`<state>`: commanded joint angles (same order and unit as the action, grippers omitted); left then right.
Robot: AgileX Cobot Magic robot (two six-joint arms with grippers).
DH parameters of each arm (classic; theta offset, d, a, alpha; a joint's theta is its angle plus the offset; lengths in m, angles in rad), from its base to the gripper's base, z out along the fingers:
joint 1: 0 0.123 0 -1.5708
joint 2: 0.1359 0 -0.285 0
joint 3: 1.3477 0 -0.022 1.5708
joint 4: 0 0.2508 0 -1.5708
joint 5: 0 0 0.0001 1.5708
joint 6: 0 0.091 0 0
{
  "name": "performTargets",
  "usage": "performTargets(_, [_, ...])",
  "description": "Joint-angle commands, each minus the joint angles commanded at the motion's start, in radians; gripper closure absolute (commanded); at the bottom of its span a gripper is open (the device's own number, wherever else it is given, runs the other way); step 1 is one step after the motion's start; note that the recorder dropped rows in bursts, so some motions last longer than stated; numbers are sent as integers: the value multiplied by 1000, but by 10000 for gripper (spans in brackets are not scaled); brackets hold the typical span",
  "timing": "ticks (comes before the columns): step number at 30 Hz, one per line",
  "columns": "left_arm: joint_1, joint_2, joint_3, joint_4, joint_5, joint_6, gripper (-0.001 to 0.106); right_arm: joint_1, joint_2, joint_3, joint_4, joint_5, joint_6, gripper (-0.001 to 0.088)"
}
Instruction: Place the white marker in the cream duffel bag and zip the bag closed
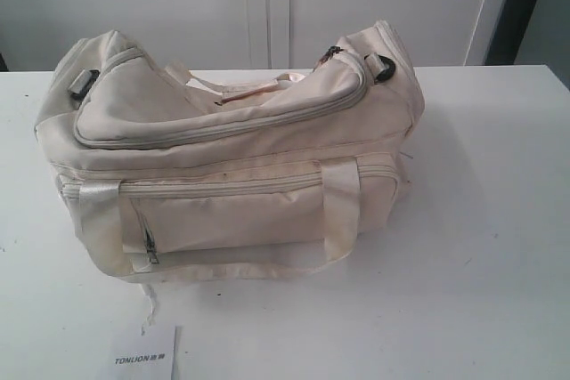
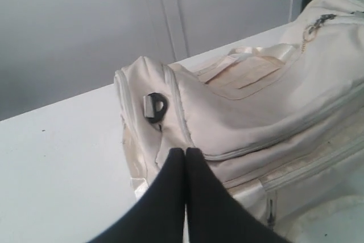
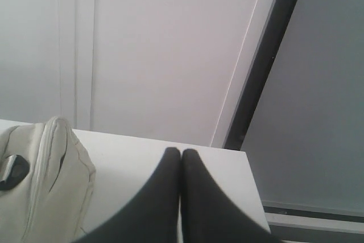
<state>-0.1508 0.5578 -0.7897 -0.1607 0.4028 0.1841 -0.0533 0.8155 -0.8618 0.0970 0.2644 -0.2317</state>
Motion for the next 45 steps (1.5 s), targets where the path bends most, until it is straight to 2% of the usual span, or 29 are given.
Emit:
performTargets(7, [0,-46,76,54,-100,-79,1053,0,0,0,2,0,0,868])
performTargets(12, [0,-82,126,134,-106,-203,1053,0,0,0,2,0,0,868])
performTargets(45, [0,-428,537,132,-105,-207,1053,0,0,0,2,0,0,868])
